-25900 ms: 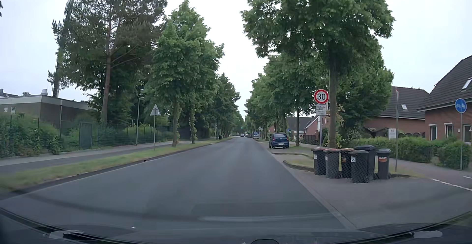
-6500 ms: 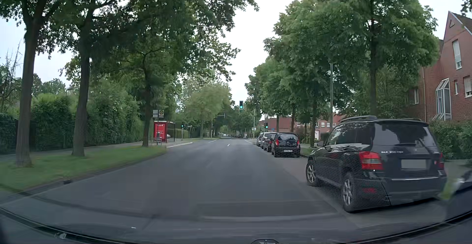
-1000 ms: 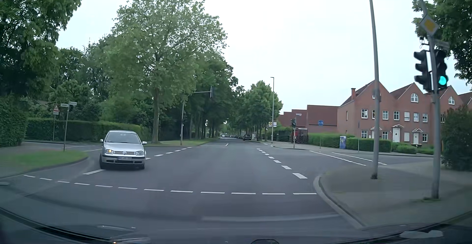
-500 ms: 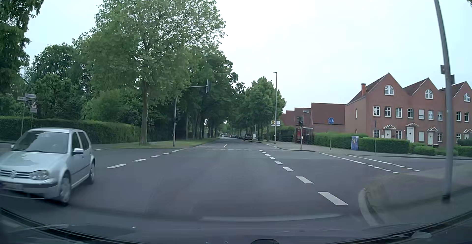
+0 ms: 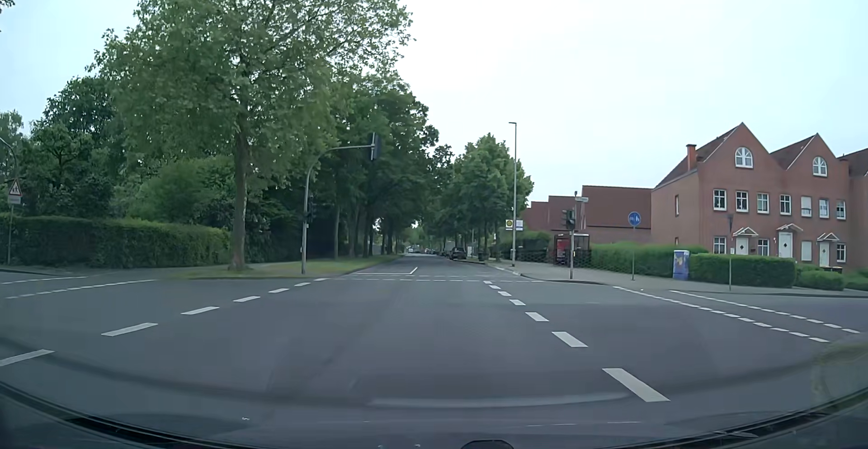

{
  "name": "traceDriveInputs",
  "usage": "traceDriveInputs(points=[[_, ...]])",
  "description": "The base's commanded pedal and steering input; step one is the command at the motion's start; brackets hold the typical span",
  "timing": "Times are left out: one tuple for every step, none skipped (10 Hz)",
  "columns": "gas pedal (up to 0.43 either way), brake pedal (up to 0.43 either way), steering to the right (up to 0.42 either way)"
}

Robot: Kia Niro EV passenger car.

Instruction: Follow the waypoints while adhering to traffic rules and regulations

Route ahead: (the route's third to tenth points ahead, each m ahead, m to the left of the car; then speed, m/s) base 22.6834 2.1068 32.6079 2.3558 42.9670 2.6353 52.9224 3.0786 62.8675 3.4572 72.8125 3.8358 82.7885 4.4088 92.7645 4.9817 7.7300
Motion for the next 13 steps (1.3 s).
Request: traceDriveInputs(points=[[0.000,0.000,-0.005],[0.000,0.000,-0.005],[0.000,0.000,-0.004],[0.000,0.000,-0.005],[0.000,0.000,-0.004],[0.000,0.000,-0.003],[0.039,0.000,-0.003],[0.228,0.000,-0.003],[0.339,0.000,-0.003],[0.350,0.000,-0.003],[0.350,0.000,-0.003],[0.350,0.000,-0.003],[0.350,0.000,-0.003]])
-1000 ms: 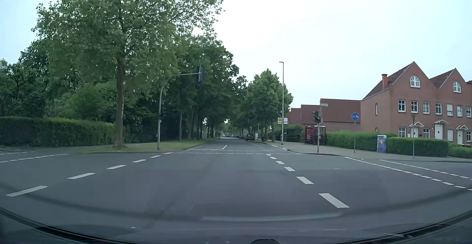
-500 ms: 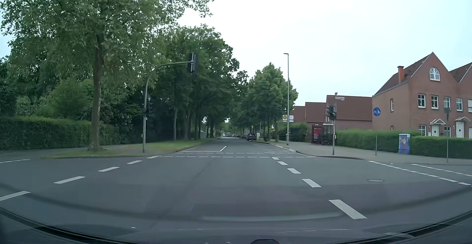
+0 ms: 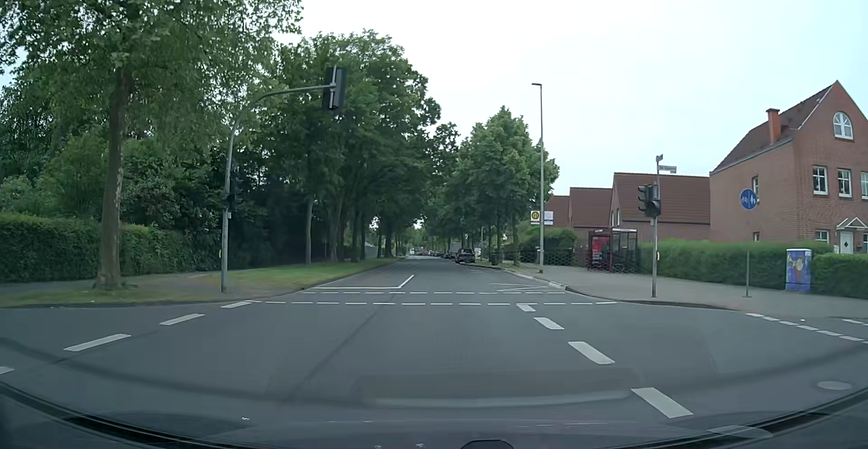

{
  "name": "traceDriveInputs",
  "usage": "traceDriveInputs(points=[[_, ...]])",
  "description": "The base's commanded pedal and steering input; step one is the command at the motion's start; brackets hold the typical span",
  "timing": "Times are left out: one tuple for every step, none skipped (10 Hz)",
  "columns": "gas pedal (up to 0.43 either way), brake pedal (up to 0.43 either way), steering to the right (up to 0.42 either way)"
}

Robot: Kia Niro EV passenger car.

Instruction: Follow the waypoints while adhering to traffic rules and regulations

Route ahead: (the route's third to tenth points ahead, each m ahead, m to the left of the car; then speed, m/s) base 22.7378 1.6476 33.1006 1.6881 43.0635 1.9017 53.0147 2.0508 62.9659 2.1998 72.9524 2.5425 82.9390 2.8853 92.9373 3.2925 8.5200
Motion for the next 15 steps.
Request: traceDriveInputs(points=[[0.350,0.000,-0.003],[0.350,0.000,-0.003],[0.350,0.000,-0.003],[0.350,0.000,-0.002],[0.350,0.000,-0.001],[0.350,0.000,-0.002],[0.350,0.000,-0.001],[0.350,0.000,-0.002],[0.350,0.000,-0.001],[0.350,0.000,-0.002],[0.350,0.000,-0.002],[0.339,0.000,-0.002],[0.319,0.000,-0.003],[0.311,0.000,-0.002],[0.311,0.000,-0.003]])
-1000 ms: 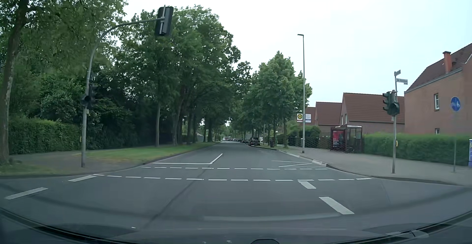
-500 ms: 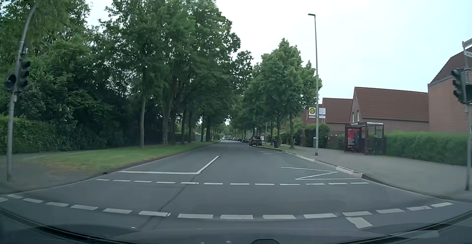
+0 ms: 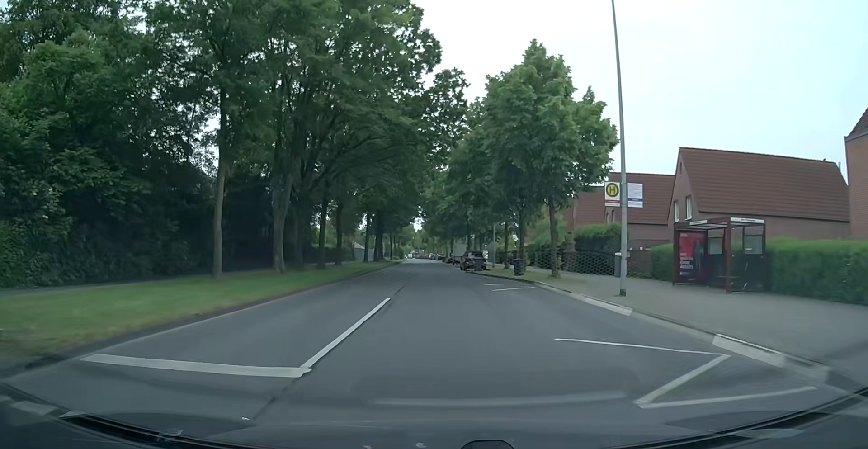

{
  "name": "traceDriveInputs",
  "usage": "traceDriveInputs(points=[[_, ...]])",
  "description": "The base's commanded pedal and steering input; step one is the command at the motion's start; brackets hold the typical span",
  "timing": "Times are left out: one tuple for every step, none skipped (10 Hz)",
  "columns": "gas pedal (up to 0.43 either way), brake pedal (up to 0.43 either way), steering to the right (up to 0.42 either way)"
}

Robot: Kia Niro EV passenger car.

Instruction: Follow the waypoints while adhering to traffic rules and regulations

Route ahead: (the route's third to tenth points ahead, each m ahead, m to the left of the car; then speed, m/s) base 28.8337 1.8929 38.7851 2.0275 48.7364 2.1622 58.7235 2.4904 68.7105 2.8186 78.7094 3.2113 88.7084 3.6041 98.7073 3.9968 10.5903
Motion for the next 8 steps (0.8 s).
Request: traceDriveInputs(points=[[0.299,0.000,-0.006],[0.280,0.000,-0.008],[0.280,0.000,-0.008],[0.280,0.000,-0.008],[0.280,0.000,-0.005],[0.280,0.000,-0.003],[0.280,0.000,-0.003],[0.268,0.000,-0.004]])
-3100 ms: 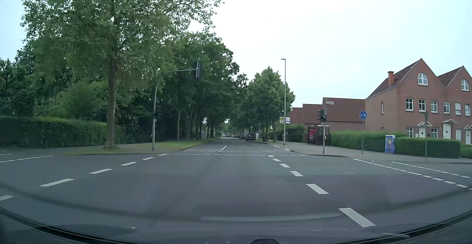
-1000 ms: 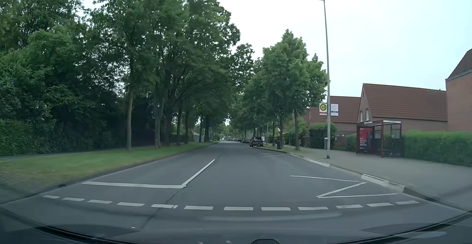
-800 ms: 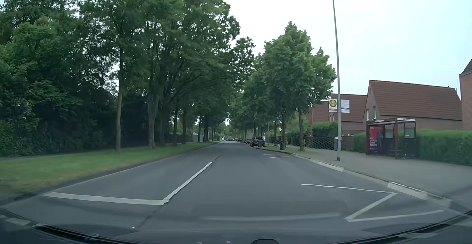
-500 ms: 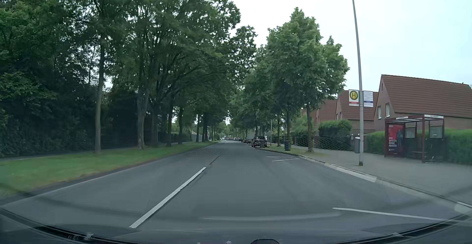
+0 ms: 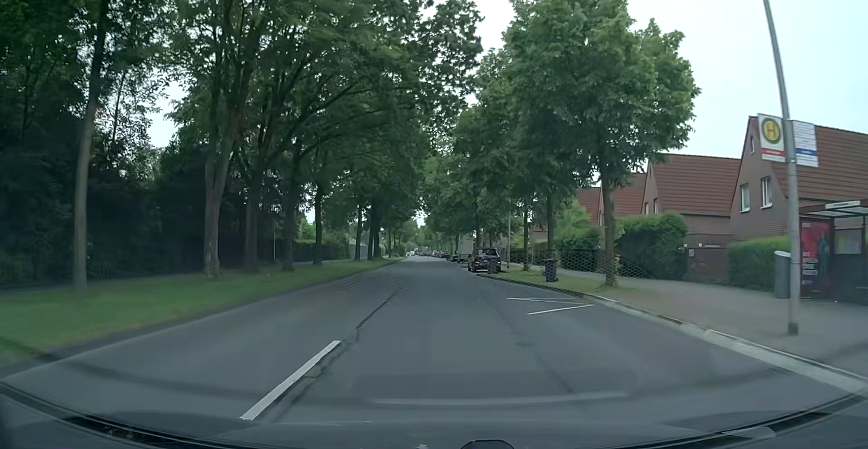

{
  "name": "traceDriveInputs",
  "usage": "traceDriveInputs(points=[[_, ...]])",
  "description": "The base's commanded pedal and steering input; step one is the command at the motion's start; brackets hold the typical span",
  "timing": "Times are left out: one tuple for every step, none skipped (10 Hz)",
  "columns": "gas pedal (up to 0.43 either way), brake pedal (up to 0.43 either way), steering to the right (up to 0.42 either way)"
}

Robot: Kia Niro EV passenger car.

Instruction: Follow the waypoints while adhering to traffic rules and regulations

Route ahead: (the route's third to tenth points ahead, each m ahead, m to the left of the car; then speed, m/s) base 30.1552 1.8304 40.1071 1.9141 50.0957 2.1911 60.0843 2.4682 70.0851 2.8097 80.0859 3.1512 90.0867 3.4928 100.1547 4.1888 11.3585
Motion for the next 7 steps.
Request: traceDriveInputs(points=[[0.268,0.000,-0.004],[0.260,0.000,-0.004],[0.260,0.000,-0.004],[0.260,0.000,-0.004],[0.260,0.000,-0.004],[0.248,0.000,-0.004],[0.248,0.000,-0.004]])
